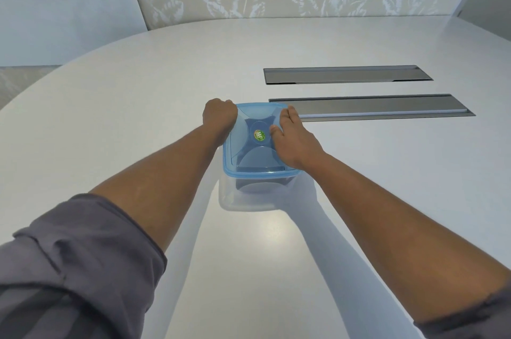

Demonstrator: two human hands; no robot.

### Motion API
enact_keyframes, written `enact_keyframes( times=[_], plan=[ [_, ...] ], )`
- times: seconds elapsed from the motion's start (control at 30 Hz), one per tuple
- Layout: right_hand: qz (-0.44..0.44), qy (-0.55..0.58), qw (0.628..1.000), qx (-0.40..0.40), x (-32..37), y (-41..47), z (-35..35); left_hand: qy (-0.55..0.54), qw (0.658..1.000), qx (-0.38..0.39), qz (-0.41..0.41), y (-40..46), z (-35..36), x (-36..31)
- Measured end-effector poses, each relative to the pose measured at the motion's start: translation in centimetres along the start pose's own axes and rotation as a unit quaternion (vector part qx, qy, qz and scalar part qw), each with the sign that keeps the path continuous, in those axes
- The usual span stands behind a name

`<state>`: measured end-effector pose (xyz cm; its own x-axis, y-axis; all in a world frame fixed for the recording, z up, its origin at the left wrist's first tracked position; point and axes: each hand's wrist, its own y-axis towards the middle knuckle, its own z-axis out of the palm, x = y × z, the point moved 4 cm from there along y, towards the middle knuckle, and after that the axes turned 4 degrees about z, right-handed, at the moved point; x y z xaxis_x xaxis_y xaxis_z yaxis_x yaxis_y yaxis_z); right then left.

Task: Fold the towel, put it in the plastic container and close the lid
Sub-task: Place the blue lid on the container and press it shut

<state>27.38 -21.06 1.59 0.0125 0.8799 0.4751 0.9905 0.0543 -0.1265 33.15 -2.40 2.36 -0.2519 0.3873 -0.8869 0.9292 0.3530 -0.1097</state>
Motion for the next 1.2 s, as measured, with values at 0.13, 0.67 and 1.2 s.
enact_keyframes(
  times=[0.13,0.67,1.2],
  plan=[
    [-0.002,0.009,1.0,-0.01,-0.1,-0.2,-0.1,0.073,0.992,-0.056,0.09,-1.0,-0.6,-0.4],
    [0.067,0.082,0.979,-0.172,-0.2,-2.5,-1.3,0.073,0.975,0.006,0.212,-7.7,-1.5,1.3],
    [0.064,0.328,0.941,-0.051,-1.6,-3.2,1.3,0.017,0.971,0.071,0.226,-10.3,-1.8,4.4]
  ],
)
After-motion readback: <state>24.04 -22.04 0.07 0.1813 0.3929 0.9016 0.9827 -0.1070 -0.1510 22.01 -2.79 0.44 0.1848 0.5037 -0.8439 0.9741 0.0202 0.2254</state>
